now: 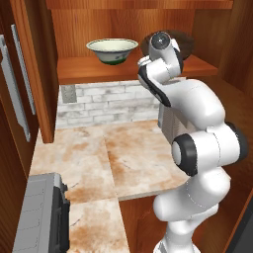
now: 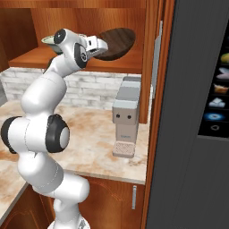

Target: Move the bowls from the cabinet to the plates on the dining table.

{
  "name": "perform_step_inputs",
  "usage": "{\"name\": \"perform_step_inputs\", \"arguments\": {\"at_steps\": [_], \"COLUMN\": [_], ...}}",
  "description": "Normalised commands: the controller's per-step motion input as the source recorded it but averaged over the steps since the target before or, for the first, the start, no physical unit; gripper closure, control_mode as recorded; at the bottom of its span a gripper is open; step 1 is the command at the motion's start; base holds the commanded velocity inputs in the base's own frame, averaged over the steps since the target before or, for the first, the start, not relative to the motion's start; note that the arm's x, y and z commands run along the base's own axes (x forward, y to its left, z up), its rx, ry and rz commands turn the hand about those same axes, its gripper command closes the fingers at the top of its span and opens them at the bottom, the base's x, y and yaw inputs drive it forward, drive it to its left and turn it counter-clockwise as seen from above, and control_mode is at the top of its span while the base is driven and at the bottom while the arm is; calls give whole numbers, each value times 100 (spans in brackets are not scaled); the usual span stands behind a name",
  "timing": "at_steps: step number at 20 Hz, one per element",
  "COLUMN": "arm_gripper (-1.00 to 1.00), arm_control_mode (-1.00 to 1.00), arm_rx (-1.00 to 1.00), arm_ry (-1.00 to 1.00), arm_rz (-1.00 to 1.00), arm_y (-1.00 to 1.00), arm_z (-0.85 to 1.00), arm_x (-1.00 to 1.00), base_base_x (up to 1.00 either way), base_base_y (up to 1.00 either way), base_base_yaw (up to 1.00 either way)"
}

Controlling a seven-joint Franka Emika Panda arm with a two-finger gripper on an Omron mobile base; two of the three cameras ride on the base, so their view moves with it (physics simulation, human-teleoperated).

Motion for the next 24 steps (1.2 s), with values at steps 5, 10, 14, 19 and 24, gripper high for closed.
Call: {"name": "perform_step_inputs", "arguments": {"at_steps": [5, 10, 14, 19, 24], "arm_gripper": [100, 100, 100, 100, 100], "arm_control_mode": [-100, -100, -100, -100, -100], "arm_rx": [1, 0, -2, 0, -6], "arm_ry": [2, 1, 0, 7, 6], "arm_rz": [0, 0, 0, 4, 7], "arm_y": [-1, -1, 0, 2, 25], "arm_z": [-20, -11, -9, -4, 0], "arm_x": [-2, 0, 0, -2, -14], "base_base_x": [0, 0, 0, 0, 0], "base_base_y": [0, 0, 0, 0, 0], "base_base_yaw": [0, 0, 0, 0, 0]}}
